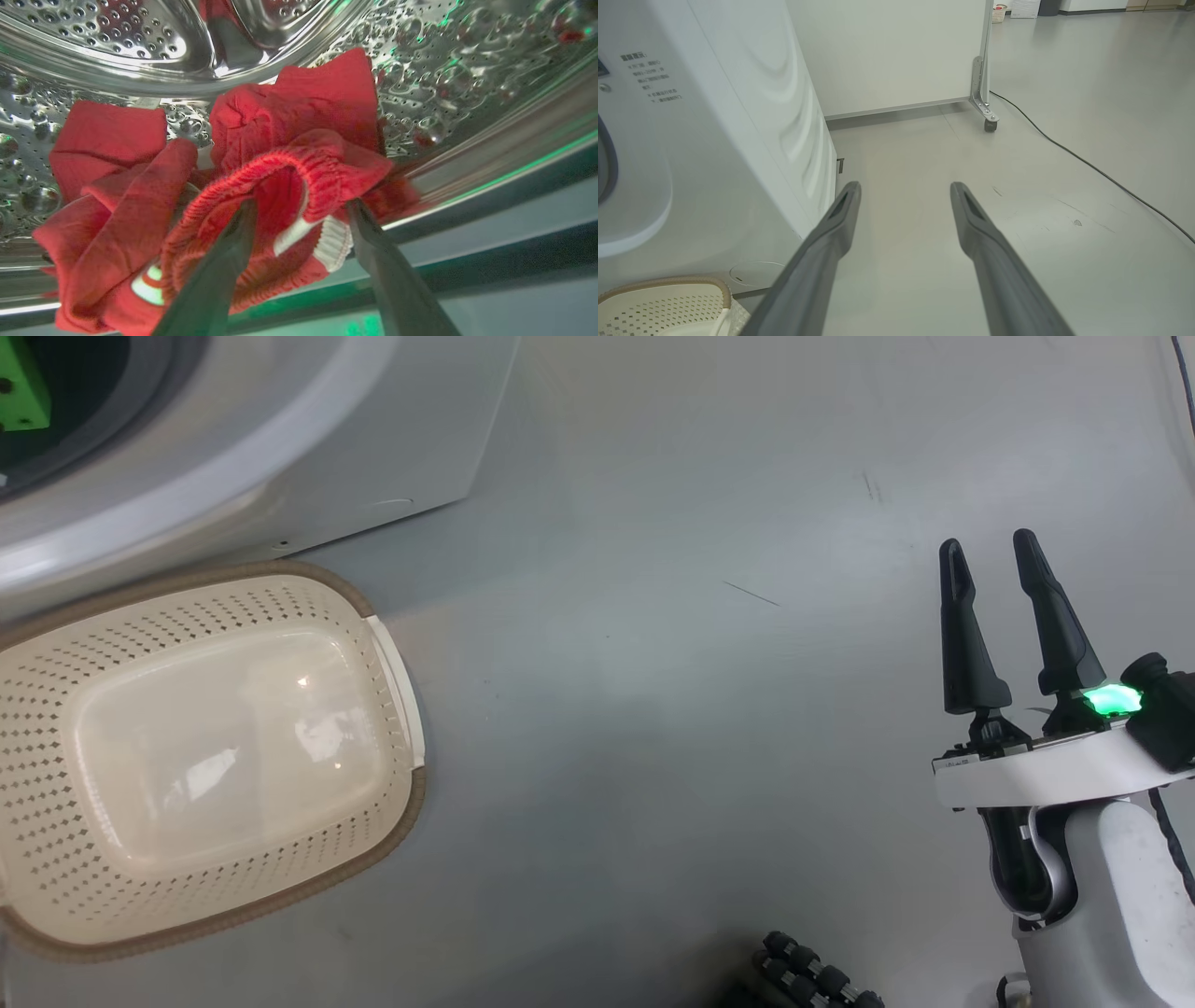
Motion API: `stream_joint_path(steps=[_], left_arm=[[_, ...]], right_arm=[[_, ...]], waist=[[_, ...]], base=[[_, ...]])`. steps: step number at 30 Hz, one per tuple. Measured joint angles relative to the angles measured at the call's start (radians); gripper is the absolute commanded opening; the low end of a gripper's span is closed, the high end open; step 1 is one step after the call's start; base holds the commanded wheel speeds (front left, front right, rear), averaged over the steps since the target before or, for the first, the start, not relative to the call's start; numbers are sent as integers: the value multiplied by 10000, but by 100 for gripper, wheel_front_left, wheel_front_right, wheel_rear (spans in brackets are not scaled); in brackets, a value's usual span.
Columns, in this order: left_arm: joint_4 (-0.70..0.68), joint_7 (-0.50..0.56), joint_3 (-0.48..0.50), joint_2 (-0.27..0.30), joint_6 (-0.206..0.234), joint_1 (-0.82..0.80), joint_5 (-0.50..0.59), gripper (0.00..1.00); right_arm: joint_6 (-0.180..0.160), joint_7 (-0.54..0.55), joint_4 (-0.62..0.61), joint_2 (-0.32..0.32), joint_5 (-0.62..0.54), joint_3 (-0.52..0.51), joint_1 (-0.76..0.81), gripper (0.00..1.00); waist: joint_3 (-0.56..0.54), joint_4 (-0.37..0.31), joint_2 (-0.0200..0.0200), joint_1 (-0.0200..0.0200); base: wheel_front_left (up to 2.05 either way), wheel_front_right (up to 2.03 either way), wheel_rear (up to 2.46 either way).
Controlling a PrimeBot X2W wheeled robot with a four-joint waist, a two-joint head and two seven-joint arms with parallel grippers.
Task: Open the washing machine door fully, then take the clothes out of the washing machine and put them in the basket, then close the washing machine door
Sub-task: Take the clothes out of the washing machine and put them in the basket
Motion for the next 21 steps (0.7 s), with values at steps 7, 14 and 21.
stream_joint_path(steps=[7, 14, 21], left_arm=[[372, 217, 82, 44, 0, -145, 136, 100], [644, 320, 190, 73, 2, -241, 324, 0], [788, 155, 276, 65, 4, -292, 556, 0]], right_arm=[[0, 0, 148, -8, 8, -12, -128, 100], [0, 0, 194, -44, 75, -4, -267, 100], [0, 0, 244, -105, 81, -4, -318, 100]], waist=[[202, -148, 0, 0], [247, -146, 0, 0], [247, -113, 0, 0]], base=[[0, 0, 0], [0, 0, 0], [0, 0, 0]])
